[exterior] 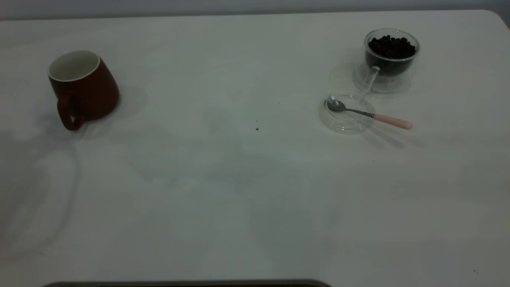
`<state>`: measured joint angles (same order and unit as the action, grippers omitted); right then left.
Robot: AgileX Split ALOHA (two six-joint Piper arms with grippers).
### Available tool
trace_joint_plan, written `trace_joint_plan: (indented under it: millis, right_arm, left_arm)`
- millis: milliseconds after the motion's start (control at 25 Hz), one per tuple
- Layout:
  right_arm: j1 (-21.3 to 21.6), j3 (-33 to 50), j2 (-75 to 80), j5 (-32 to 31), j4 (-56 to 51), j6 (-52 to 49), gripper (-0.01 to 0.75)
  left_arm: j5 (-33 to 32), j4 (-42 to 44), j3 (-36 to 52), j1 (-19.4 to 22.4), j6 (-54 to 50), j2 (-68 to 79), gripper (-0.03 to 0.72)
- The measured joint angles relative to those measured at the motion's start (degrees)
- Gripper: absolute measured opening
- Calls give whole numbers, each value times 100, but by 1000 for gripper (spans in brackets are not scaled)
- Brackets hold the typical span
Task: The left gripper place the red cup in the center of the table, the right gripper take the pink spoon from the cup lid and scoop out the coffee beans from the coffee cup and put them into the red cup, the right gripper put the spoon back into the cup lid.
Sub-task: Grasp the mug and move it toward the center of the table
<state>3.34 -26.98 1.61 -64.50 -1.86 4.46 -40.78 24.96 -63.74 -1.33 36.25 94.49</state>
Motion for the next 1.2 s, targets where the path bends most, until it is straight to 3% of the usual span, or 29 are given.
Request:
trace_joint_plan:
  millis: [480,920,1200]
  right_arm:
    - [0,0,0,0,0,0,590]
    - [0,0,0,0,0,0,590]
    - [0,0,0,0,0,0,586]
  left_arm:
    - [1075,282,-1168,0,1693,2337,569]
    - [2022,951,-1596,-22,1840,3512,569]
    - [2112,1013,-1610,-246,1928,3767,569]
